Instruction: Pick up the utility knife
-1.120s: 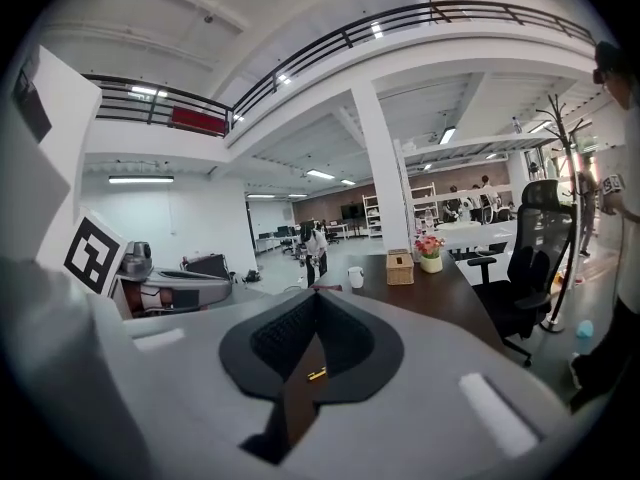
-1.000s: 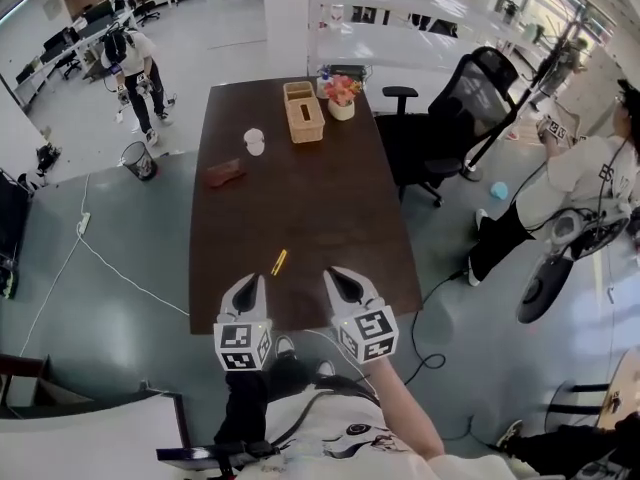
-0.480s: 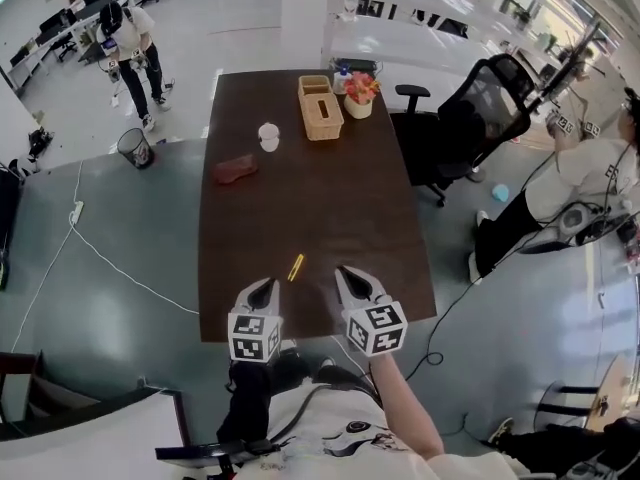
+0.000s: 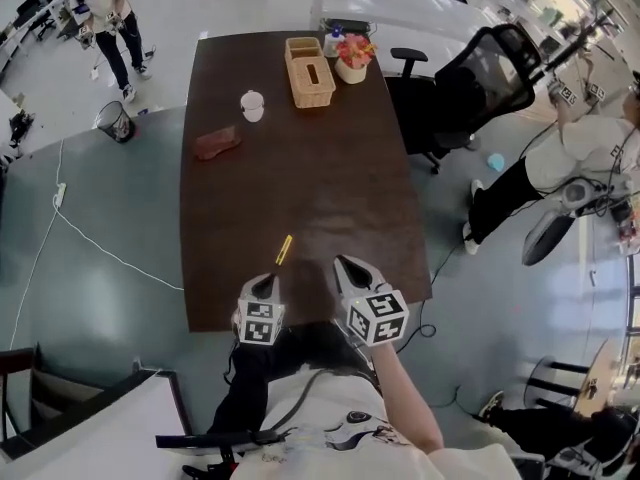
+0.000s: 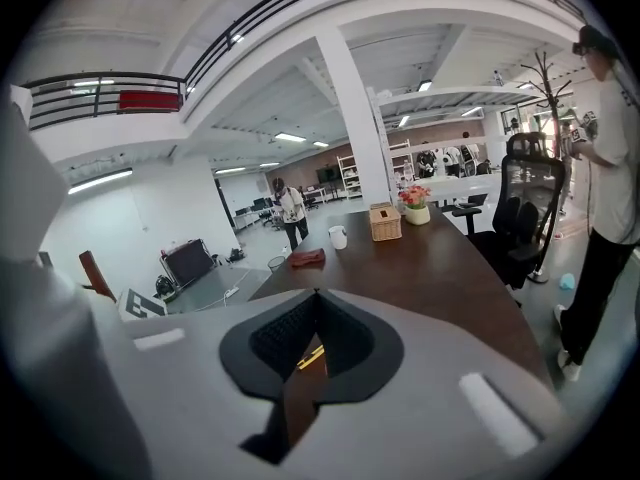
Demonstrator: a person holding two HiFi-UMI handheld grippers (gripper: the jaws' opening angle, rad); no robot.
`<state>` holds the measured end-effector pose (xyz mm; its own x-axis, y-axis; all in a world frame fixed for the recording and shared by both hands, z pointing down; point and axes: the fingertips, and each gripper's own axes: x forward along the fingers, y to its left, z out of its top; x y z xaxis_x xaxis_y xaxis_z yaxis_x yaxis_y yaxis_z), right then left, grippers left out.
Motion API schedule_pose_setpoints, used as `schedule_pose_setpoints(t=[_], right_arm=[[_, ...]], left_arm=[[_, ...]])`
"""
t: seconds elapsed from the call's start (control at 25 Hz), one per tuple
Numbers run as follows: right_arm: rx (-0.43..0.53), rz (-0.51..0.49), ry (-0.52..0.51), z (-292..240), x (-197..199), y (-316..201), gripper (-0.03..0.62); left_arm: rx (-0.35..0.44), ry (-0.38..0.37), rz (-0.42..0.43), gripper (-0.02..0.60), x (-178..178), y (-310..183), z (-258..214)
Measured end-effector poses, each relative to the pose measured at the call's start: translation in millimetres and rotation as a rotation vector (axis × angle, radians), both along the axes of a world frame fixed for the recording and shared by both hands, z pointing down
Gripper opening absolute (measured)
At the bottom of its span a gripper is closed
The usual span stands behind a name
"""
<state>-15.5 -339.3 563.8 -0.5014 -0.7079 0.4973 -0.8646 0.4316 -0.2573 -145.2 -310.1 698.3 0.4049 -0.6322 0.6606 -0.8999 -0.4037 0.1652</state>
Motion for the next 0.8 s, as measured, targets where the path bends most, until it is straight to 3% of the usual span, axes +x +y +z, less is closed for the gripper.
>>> schedule_pose_setpoints(t=[0.24, 0.32, 0.8], right_arm=[[-0.043, 0.026, -0.006, 8, 28, -9, 0.002], [-0.055, 0.034, -0.008, 9, 37, -13, 0.002], [-0.134, 0.028, 0.011, 30, 60, -20, 0.002]], left_arm=[[-0.084, -0.078, 0.038, 0.0, 15, -4, 54], [-0.1, -0.114, 0.052, 0.046, 18, -9, 64], [-0.162, -0.29, 0.086, 0.049, 12, -30, 106]])
